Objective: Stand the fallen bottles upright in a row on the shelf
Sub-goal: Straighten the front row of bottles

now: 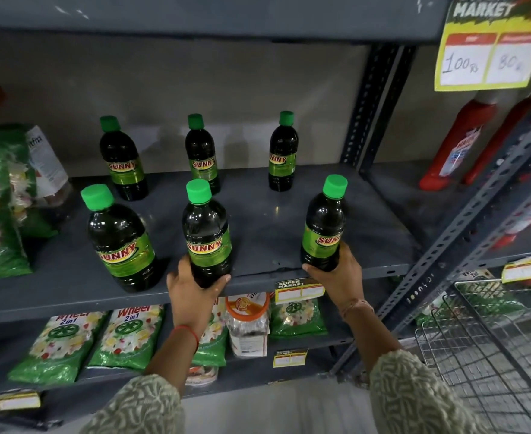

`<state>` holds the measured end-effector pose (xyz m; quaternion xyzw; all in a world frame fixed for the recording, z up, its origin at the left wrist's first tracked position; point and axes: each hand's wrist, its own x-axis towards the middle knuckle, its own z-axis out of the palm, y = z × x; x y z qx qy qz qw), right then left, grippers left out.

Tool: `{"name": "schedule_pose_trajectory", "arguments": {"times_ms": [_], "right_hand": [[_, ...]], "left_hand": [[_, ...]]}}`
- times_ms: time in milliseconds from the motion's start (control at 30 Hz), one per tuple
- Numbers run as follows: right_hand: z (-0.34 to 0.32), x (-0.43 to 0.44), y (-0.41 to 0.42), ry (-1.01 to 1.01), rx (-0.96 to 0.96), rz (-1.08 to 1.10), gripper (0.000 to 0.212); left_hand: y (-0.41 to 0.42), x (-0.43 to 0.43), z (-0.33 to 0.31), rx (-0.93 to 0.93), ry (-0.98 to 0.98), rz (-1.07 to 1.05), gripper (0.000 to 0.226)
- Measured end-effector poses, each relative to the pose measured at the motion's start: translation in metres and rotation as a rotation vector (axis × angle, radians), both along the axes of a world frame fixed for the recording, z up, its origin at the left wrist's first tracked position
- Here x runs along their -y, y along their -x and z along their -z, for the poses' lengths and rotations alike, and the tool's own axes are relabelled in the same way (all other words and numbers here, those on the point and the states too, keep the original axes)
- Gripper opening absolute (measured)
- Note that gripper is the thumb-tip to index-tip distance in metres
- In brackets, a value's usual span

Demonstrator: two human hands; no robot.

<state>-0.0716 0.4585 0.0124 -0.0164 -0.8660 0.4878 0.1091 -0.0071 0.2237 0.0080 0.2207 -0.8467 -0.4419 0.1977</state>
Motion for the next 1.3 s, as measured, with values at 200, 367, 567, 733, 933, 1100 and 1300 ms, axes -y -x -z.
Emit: {"name": "schedule_pose_trajectory", "arguments": {"times_ms": [200,367,567,733,933,1100,1300], "right_hand": [[0.000,0.001,-0.001,-0.014,-0.026,-0.006,0.066],[0.003,0.001,0.000,-0.024,-0.031,0.008,0.067],[0.002,0.003,0.001,-0.016,0.009,0.000,0.076],[0.018,0.034,-0.066,0.046,-0.122,0.128,0.065],[0.005,0.116,-0.071,-0.020,-0.032,-0.271,0.083],[-0.009,0.143,-0.030,-0.076,0.150,-0.390,0.090],[-0.004,0.153,-0.030,-0.123,0.085,-0.287,0.069]], "left_hand": [[-0.001,-0.001,0.002,0.009,-0.006,0.013,0.075],[0.001,-0.002,0.005,0.019,0.006,0.010,0.075],[0.001,-0.002,0.003,0.023,-0.005,0.026,0.074],[-0.019,0.008,0.005,-0.040,-0.010,0.087,0.077],[-0.049,0.062,0.009,-0.214,0.122,-0.347,0.098],[-0.029,0.098,0.001,0.025,0.053,-0.196,0.104],[-0.033,0.117,0.007,0.012,0.099,-0.153,0.086]]}}
